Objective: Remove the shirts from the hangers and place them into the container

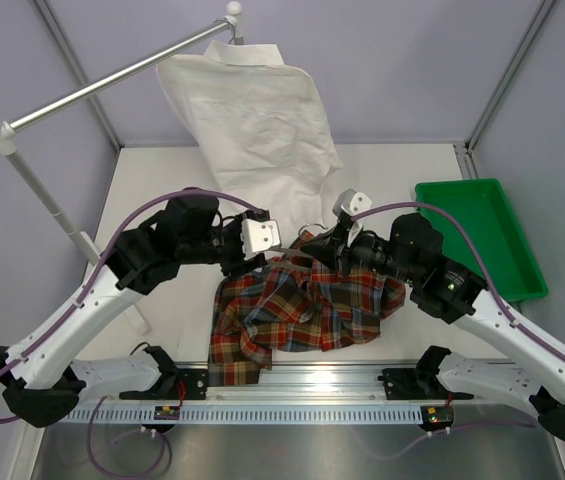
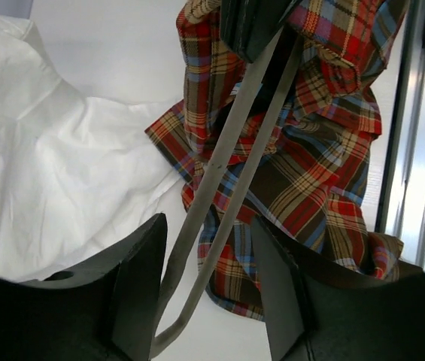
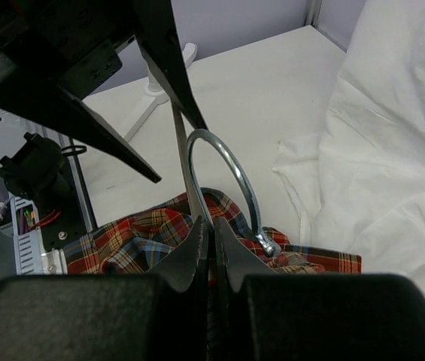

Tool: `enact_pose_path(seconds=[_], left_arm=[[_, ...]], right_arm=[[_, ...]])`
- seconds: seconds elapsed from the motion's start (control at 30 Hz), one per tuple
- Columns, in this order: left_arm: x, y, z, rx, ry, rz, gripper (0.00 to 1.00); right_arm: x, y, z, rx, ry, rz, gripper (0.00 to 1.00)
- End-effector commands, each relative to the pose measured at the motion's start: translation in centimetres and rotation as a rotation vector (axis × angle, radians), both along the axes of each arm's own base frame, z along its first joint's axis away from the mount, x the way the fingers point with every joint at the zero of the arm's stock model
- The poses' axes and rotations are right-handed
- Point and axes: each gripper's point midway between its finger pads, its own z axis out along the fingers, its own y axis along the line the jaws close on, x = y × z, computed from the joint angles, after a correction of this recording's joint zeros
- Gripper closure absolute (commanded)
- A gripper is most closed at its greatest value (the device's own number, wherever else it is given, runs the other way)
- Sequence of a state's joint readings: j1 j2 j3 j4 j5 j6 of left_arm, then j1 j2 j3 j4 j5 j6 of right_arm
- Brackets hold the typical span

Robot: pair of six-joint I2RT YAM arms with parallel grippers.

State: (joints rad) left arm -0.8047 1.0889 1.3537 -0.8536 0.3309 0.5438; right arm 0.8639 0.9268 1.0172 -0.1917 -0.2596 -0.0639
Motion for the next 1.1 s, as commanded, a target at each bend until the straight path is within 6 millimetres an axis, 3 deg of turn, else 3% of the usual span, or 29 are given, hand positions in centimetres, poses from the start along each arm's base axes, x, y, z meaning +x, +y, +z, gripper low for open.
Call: enact_pose_path(seconds=[0.0, 0.23, 0.3, 0.47, 0.53, 0.57, 0.63, 0.67, 0.8, 0.9, 1.07], left_arm=[[-0.8, -0.7, 1.9, -0.047, -0.031, -0.085, 0.53], [-1.3, -1.3, 1.4, -0.055, 0.006, -0.124, 0.81], [-1.6, -1.4, 1.1, -0.054, 0.022, -0.133, 0.97], [-1.9, -1.5, 0.8, -0.059, 0.04, -0.141, 1.0], [-1.9, -1.4, 0.7, -0.061, 0.044, -0.131, 1.0], [-1.7, -1.5, 0.7, -0.067, 0.037, -0.126, 1.0], [-1.6, -1.3, 0.7, -0.073, 0.031, -0.113, 1.0], [-1.5, -1.4, 0.7, -0.08, 0.024, -0.108, 1.0], [-1.4, -1.4, 0.1, -0.079, 0.031, -0.096, 1.0], [-1.1, -1.5, -0.3, -0.083, 0.041, -0.075, 1.0], [-0.3, -1.8, -0.6, -0.102, 0.054, -0.03, 1.0]], right_arm=[[-0.8, 0.0, 3.6, 0.062, -0.075, 0.046, 1.0], [-0.7, 0.1, 2.9, 0.043, -0.066, 0.049, 1.0], [-0.8, 0.2, 2.7, 0.039, -0.06, 0.056, 1.0], [-0.7, 0.3, 2.4, 0.032, -0.051, 0.055, 1.0], [-0.2, 0.0, 2.3, 0.028, -0.049, 0.021, 0.93], [-0.1, -0.2, 2.1, 0.022, -0.048, 0.007, 0.8], [0.3, -0.7, 2.1, 0.019, -0.045, -0.028, 0.71], [0.5, -0.9, 1.9, 0.01, -0.038, -0.043, 0.58], [1.1, -1.8, 1.4, -0.004, -0.018, -0.113, 0.26], [1.5, -2.9, 1.3, -0.003, 0.013, -0.182, 0.11], [1.9, -5.5, 0.3, -0.017, 0.044, -0.306, 0.02]])
